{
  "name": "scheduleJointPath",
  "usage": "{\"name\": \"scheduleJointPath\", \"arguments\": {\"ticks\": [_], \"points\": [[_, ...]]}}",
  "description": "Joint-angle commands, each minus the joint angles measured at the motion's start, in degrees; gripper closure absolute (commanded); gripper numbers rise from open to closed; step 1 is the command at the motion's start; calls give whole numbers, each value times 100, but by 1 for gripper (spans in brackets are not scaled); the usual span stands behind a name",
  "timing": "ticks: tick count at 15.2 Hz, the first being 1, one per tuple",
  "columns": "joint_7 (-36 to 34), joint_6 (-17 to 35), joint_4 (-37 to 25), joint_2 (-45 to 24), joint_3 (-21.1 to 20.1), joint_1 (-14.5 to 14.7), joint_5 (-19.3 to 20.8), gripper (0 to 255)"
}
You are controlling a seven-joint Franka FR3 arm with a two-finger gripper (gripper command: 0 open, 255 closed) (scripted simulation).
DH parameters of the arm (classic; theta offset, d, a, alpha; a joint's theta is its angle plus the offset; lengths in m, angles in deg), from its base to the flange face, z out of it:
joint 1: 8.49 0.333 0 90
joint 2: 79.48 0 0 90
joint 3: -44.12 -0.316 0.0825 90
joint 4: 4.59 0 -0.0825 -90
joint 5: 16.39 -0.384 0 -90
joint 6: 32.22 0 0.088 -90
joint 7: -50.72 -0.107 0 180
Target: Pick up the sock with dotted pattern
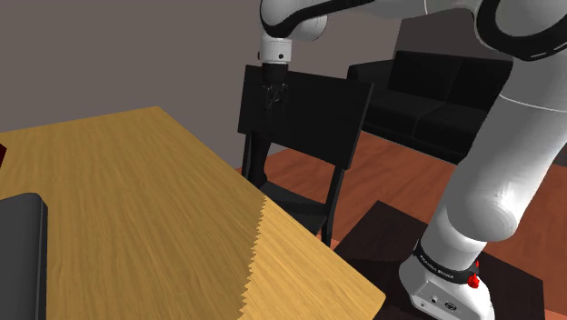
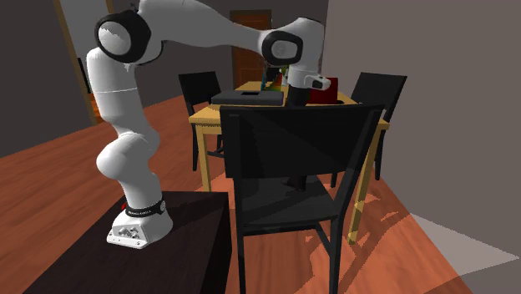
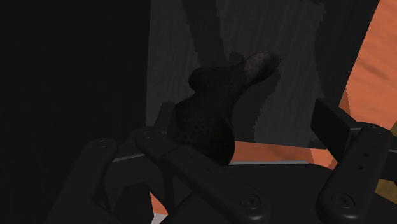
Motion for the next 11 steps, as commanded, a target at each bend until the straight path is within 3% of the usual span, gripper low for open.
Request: {"name": "scheduleJointPath", "arguments": {"ticks": [1,4,11], "points": [[178,-26,-430,-530,-25,29,-32,0],[375,-140,-1096,-1231,-95,84,-63,0],[435,371,-653,-1303,-98,90,-74,0]]}}
